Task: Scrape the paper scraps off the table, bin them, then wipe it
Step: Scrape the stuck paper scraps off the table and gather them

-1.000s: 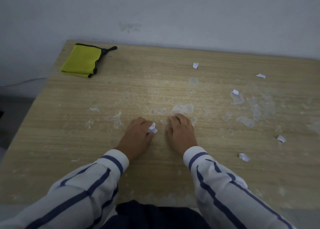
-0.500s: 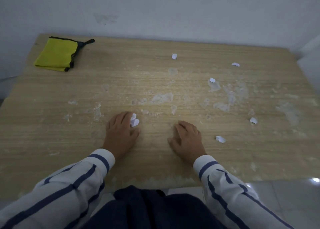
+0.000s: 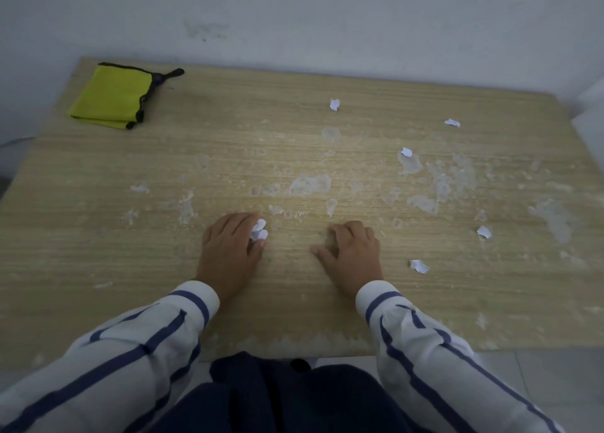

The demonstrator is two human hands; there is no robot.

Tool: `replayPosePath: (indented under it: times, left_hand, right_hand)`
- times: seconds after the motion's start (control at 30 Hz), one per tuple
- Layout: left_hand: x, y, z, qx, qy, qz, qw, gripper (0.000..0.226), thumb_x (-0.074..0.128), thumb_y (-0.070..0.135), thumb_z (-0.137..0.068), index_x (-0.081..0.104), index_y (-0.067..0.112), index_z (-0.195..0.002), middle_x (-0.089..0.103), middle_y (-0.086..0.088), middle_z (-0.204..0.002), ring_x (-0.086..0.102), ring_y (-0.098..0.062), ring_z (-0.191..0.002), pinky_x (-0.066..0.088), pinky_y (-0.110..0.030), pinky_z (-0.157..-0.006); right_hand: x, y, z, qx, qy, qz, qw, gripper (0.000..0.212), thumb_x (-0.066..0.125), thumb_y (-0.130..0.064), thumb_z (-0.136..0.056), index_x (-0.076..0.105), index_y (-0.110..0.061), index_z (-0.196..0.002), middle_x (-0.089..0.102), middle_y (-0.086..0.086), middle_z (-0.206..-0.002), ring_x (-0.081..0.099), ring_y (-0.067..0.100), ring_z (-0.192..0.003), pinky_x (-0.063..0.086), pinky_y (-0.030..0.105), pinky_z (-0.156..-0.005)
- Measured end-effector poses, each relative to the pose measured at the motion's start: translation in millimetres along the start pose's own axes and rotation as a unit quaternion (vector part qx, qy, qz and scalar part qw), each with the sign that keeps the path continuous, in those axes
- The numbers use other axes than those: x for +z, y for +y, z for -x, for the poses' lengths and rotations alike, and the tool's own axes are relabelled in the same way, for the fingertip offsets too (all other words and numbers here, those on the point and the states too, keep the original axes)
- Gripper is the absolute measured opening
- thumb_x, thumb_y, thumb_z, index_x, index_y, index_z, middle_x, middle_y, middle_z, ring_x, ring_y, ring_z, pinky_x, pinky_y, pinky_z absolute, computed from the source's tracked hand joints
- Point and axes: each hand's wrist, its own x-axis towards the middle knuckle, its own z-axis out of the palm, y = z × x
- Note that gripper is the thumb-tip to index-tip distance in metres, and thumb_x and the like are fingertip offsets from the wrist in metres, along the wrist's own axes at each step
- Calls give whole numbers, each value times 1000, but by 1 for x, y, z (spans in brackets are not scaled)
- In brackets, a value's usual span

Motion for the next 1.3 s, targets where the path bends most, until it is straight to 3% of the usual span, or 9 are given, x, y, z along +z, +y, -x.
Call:
replayPosePath:
  times: [0.1, 0.27, 0.57, 0.73, 0.83, 1.0, 1.1, 1.17, 1.3]
  left_hand:
    - [0, 1, 0, -3, 0, -1, 1000, 46, 32, 45, -91, 53, 20, -124, 55, 1, -127, 44, -21, -123, 29, -42, -104]
    - [0, 1, -2, -2, 3, 2, 1000, 46, 33, 45, -90, 54, 19, -123, 56, 0, -126, 45, -22, -122, 30, -42, -104]
    - [-2, 4, -2, -4, 18, -3, 1000, 43, 37, 42, -90, 55, 18, -122, 58, -1, -124, 47, -23, -120, 30, -40, -102]
    - [1, 2, -1, -10, 19, -7, 1000, 44, 36, 44, -91, 56, 20, -121, 57, 2, -124, 45, -20, -120, 30, -38, -102]
    - [1, 2, -2, -3, 26, -8, 1000, 42, 37, 43, -91, 56, 20, -120, 58, 2, -123, 47, -20, -119, 30, -38, -100]
    - [1, 3, -3, -1, 29, -14, 999, 40, 40, 41, -91, 56, 19, -119, 59, 0, -121, 48, -21, -117, 31, -38, -99]
    - [0, 4, -3, 0, 30, -13, 999, 40, 40, 41, -91, 56, 18, -119, 59, -1, -121, 49, -22, -117, 31, -38, -99]
    - [0, 4, -3, -1, 29, -17, 999, 40, 40, 41, -91, 55, 18, -120, 59, -1, -121, 49, -22, -117, 31, -39, -100]
    - [1, 2, -4, -2, 16, -25, 1000, 43, 40, 43, -91, 53, 18, -124, 57, -2, -124, 47, -22, -118, 31, -40, -101]
  right_hand:
    - [-2, -5, -12, -4, 12, 16, 1000, 54, 51, -54, -84, 49, -16, -122, 47, 6, -122, 41, 25, -110, 34, 36, -95]
    - [-7, -12, -37, -30, 2, 21, 999, 40, 45, -36, -92, 50, -9, -120, 50, 10, -119, 44, 27, -108, 36, 36, -95]
    - [-4, -7, -53, -80, -70, 102, 989, 25, 40, -6, -88, 52, 2, -109, 54, 20, -116, 51, 33, -99, 49, 40, -80]
    - [-5, -2, -53, -100, -34, 72, 992, 38, 28, -20, -92, 57, 2, -104, 58, 19, -108, 50, 32, -97, 43, 38, -84]
    - [-6, -1, -50, -96, -33, 29, 994, 32, 44, -29, -92, 58, -4, -108, 55, 13, -111, 49, 28, -103, 42, 37, -90]
    - [-3, -8, -58, -98, -43, 88, 990, 20, 41, -13, -90, 57, -3, -99, 58, 15, -104, 53, 29, -92, 48, 36, -75]
    - [2, -7, -62, -69, -44, 74, 994, 30, 29, -15, -88, 56, -3, -91, 57, 15, -99, 51, 27, -88, 41, 30, -66]
    - [3, -7, -62, -53, -24, 65, 996, 34, 24, -19, -89, 55, -4, -88, 56, 12, -97, 49, 23, -87, 33, 27, -67]
    - [-5, -12, -60, 3, -1, -29, 1000, 26, 36, -17, -93, 56, -1, -89, 54, 12, -94, 51, 25, -81, 38, 30, -70]
